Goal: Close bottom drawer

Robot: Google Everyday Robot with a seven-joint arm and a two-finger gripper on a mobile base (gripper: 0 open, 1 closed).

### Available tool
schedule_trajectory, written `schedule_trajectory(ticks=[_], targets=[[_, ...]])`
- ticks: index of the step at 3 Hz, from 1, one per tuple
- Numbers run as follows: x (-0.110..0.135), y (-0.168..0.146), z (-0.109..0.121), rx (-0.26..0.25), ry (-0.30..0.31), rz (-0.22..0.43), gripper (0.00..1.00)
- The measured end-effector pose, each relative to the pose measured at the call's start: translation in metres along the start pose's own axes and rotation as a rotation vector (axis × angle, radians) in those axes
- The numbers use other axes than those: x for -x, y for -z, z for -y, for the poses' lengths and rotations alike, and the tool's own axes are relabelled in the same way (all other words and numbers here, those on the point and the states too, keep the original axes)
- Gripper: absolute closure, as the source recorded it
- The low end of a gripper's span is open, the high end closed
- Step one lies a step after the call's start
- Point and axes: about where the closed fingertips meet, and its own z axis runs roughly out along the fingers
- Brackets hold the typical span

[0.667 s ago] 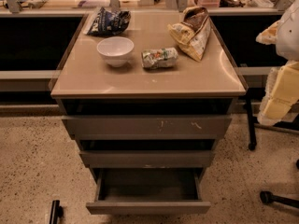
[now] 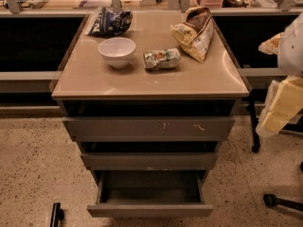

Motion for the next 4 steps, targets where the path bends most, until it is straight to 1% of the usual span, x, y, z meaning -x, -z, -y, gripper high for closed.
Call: schedule_trajectory(ticks=[1, 2, 3, 4], targets=[[0.003, -0.03, -0.041, 0.003, -0.045, 0.116, 0.0], [0.016, -0.089, -0.086, 0.068, -0.142, 0.264, 0.0], [0.024, -0.171, -0.13, 0.163, -0.244, 0.353, 0.0], [0.017, -0.2, -0.147, 0.168, -0.27, 0.339, 0.0]])
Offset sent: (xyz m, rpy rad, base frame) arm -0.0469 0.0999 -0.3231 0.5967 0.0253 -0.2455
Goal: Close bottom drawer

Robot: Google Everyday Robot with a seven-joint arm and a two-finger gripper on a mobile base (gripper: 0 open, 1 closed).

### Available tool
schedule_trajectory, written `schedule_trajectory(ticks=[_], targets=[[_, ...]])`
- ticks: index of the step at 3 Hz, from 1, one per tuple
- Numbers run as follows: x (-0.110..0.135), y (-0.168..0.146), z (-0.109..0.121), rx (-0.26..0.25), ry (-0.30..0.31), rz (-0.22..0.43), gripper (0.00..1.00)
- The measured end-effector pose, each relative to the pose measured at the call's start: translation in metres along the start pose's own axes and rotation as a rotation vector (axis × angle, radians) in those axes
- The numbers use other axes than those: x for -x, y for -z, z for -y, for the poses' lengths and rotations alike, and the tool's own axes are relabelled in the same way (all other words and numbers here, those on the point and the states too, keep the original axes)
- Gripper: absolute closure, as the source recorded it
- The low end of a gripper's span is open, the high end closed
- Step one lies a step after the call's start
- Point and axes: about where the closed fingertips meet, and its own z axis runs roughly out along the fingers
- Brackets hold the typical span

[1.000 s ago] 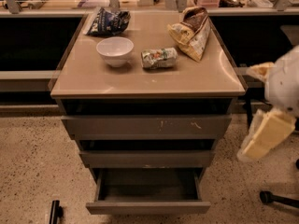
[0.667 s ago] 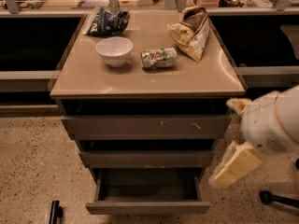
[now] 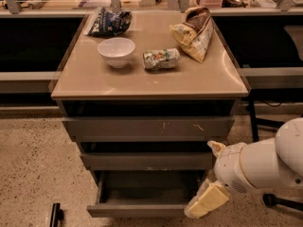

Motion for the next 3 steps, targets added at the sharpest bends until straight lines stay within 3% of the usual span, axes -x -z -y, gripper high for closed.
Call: schedule_trajectory(ticks=[1, 2, 3], targets=[[0.0, 0.0, 0.0, -0.001, 0.0, 0.0, 0.0], [-0.025, -0.014, -0.009, -0.003, -0.039, 0.037, 0.0], [-0.082, -0.065, -0.017, 0.027, -0.136, 0.042, 0.0]])
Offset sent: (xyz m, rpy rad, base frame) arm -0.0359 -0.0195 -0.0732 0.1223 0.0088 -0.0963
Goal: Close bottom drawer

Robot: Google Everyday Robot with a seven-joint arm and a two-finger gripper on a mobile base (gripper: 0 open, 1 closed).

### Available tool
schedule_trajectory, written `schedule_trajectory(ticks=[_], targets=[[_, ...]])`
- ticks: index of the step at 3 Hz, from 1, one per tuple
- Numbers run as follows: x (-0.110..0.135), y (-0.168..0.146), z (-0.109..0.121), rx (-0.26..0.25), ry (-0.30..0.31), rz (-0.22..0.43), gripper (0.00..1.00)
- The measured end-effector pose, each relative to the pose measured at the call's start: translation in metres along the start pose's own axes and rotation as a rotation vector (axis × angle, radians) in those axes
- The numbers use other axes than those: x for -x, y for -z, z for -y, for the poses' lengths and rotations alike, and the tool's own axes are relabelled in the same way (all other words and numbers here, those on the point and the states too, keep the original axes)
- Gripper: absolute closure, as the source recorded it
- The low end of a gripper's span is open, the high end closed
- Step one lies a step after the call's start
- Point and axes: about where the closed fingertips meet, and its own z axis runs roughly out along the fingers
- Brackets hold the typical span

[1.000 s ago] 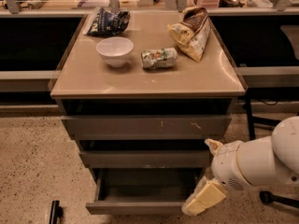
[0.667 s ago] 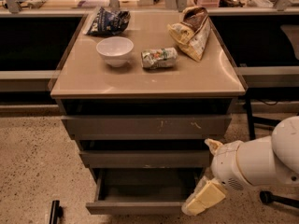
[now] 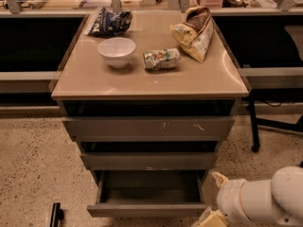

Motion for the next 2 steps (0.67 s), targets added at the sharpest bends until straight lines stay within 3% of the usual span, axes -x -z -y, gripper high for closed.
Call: schedule_trajectory(ticks=[1, 2], targets=[[-0.056, -0.056, 0.008, 0.053, -0.085, -0.005, 0.0], [-0.094, -0.108, 0.023, 0.106, -0.157, -0.021, 0.0]])
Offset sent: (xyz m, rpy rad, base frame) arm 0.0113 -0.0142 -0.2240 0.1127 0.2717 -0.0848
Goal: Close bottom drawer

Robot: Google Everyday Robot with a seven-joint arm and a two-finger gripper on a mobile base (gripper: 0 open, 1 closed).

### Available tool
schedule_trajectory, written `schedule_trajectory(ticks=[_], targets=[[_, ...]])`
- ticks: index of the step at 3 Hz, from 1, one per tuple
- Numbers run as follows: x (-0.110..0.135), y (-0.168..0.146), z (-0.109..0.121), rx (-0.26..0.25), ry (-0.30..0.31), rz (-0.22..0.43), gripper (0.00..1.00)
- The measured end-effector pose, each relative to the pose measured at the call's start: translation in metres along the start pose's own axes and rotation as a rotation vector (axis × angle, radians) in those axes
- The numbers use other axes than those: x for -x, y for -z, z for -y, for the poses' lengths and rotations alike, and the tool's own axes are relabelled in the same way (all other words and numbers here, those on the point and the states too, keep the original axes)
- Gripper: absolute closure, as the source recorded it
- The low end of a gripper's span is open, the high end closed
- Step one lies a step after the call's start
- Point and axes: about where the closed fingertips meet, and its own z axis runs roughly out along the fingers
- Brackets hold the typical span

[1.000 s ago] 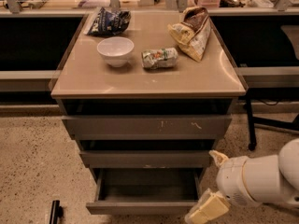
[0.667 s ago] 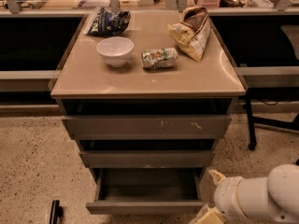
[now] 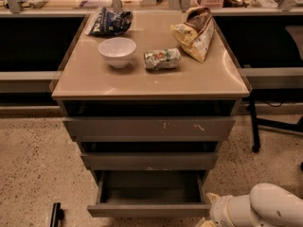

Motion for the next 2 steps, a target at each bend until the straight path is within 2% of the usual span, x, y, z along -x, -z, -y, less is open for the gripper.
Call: schedule_trajectory(ticks=[1, 2], targets=[[-0.0094, -0.013, -0.0043, 0.032, -0.022, -0.001, 0.17], [-0.0089, -0.0123, -0.0041, 0.03, -0.02, -0.001, 0.4]])
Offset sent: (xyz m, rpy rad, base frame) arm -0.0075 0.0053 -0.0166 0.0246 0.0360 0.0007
